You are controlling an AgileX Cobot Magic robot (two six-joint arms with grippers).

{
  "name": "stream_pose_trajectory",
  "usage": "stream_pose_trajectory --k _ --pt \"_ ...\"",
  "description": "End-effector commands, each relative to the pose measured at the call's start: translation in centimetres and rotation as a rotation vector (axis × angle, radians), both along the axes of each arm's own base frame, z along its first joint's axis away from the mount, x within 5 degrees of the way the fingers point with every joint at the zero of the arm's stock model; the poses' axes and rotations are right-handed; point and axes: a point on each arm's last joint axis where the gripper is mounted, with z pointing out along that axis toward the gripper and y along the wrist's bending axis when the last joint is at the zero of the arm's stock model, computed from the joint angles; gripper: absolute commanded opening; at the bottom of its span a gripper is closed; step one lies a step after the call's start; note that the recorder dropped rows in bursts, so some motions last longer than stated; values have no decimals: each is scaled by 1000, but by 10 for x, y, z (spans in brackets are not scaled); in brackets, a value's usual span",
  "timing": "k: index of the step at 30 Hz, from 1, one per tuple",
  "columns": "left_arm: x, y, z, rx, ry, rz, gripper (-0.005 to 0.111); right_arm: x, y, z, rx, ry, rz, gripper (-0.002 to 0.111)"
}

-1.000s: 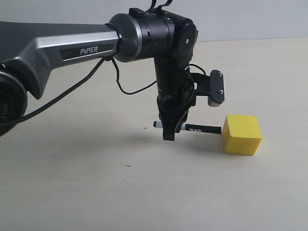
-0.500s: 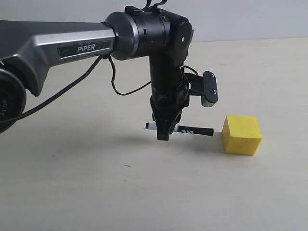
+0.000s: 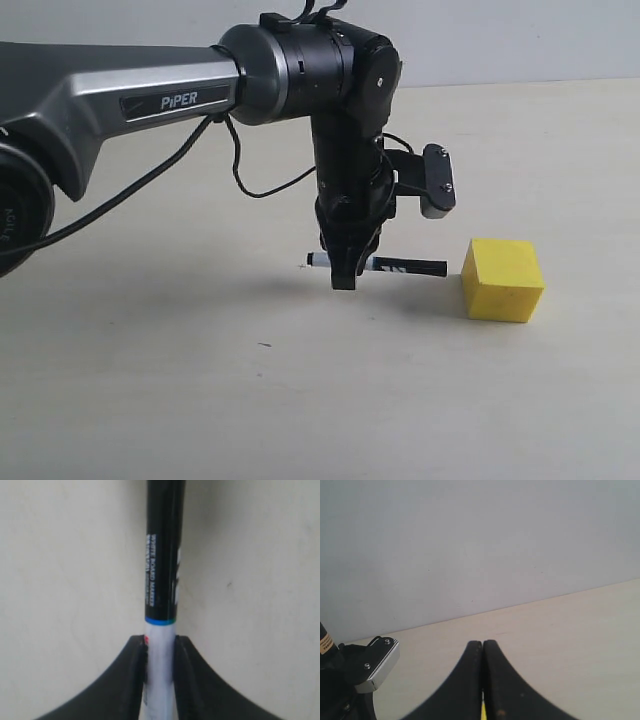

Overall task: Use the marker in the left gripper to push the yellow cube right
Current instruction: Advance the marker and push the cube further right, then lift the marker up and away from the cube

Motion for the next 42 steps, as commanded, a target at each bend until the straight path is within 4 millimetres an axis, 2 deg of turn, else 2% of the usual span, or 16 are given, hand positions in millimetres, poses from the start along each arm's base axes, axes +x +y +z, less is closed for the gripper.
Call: stream_pose_trajectory --k 1,6,9,17,21,27,29,31,34,36,37,38,42 --pt "-5 -14 2 -60 -42 -7 0 0 0 -1 -10 -6 -6 0" --pt "-18 -29 1 -93 -63 -61 0 0 0 -1 -10 -6 -6 0" --pt "-19 -30 0 -87 -60 -71 0 0 0 -1 -10 -6 -6 0" --pt "-9 -5 -1 23 29 1 0 0 0 -1 -10 -6 -6 0" --pt "-3 1 1 46 -6 97 0 0 0 -1 -10 -6 -6 0" --pt "21 30 39 -1 -63 438 0 0 0 -1 -10 -6 -6 0" --pt "31 45 52 -30 -65 589 0 0 0 -1 -10 -6 -6 0" --pt "36 75 62 -49 -7 785 0 0 0 -1 -10 -6 -6 0" --pt "24 106 72 -94 36 970 0 0 0 -1 -8 -7 -6 0" --pt "16 116 79 -288 -42 1074 0 0 0 -1 -8 -7 -6 0" --pt "8 115 88 -413 -37 1142 0 0 0 -1 -8 -7 -6 0" --pt "3 114 90 -468 -17 1166 0 0 0 -1 -10 -6 -6 0" --pt "-15 108 105 -554 144 1238 0 0 0 -1 -10 -6 -6 0"
